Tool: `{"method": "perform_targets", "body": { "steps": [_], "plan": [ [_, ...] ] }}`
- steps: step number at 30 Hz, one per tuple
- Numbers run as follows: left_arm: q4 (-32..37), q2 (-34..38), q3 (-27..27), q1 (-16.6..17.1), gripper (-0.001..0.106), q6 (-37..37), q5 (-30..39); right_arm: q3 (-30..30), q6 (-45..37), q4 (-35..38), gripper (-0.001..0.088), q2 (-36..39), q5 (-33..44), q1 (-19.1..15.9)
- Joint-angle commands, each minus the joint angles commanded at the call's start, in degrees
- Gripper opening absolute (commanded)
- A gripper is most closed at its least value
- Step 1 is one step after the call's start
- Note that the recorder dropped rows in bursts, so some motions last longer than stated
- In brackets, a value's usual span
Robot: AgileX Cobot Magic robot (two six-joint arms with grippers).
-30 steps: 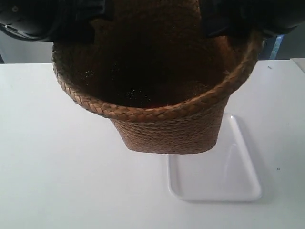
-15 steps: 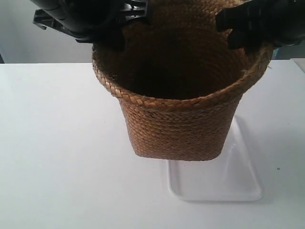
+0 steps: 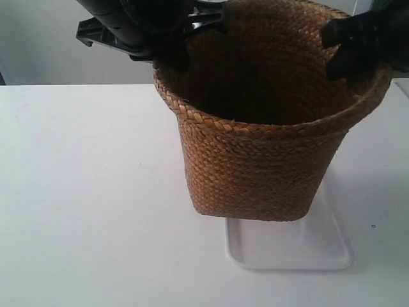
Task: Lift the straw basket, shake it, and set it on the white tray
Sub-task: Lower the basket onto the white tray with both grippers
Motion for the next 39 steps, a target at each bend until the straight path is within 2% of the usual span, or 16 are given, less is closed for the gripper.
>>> {"method": "perform_targets", "body": {
  "steps": [7,12,17,23,26,39],
  "plan": [
    [-1.2,3.09,-0.05,-1.21,0.0,-0.72,-0.83,-1.44,0.25,-0.39,0.0,0.44,-0.57,-0.03],
    [-4.32,5.73,-1.51,-2.44,0.0,-2.22,-5.19,-3.73,-0.74,-1.05,0.0,1.4,-0.33,-0.03],
    [-3.55,7.95,-4.37,-2.73,0.0,-1.53,-1.8,-3.78,-0.74,-3.49,0.0,3.84,1.77,-0.77],
    [-1.34,8.36,-4.47,-2.73,0.0,-1.92,-3.54,-3.78,0.79,-1.64,0.0,5.54,0.84,-2.34],
    [1.75,8.74,-4.47,-2.73,0.0,-5.3,-3.88,-3.78,0.79,-3.41,0.0,6.15,1.08,-2.34],
    [0.9,12.14,-4.47,-2.73,0.0,-6.45,-6.52,-3.78,2.36,-6.45,0.0,7.6,2.65,-2.34]
  ]
}}
